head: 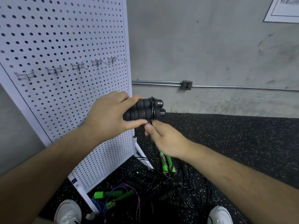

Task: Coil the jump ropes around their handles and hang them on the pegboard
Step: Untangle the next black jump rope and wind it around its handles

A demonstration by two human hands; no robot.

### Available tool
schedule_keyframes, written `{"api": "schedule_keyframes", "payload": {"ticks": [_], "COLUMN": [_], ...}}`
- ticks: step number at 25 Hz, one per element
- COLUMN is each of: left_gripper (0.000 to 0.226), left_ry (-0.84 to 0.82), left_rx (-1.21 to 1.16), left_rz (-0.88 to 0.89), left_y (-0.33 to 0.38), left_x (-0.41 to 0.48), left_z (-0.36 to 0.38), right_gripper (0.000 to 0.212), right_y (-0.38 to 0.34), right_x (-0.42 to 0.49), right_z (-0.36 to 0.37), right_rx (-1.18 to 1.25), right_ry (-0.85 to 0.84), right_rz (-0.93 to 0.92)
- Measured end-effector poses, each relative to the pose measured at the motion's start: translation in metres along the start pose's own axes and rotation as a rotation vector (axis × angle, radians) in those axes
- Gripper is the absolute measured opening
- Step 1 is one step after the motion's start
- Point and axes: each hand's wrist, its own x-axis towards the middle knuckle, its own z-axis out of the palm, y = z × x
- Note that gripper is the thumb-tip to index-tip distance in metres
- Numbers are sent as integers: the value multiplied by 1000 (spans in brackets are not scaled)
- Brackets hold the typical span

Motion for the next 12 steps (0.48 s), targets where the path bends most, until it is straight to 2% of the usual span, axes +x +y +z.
{"api": "schedule_keyframes", "payload": {"ticks": [7,12], "left_gripper": [71,69], "left_ry": [-92,-102], "left_rx": [148,127], "left_rz": [-37,-18], "left_y": [-32,-33], "left_x": [-2,-6], "left_z": [22,25], "right_gripper": [38,31], "right_y": [-43,-58], "right_x": [-21,-25], "right_z": [-2,-36], "right_rx": [-188,-244], "right_ry": [-48,92], "right_rz": [-28,-15]}}
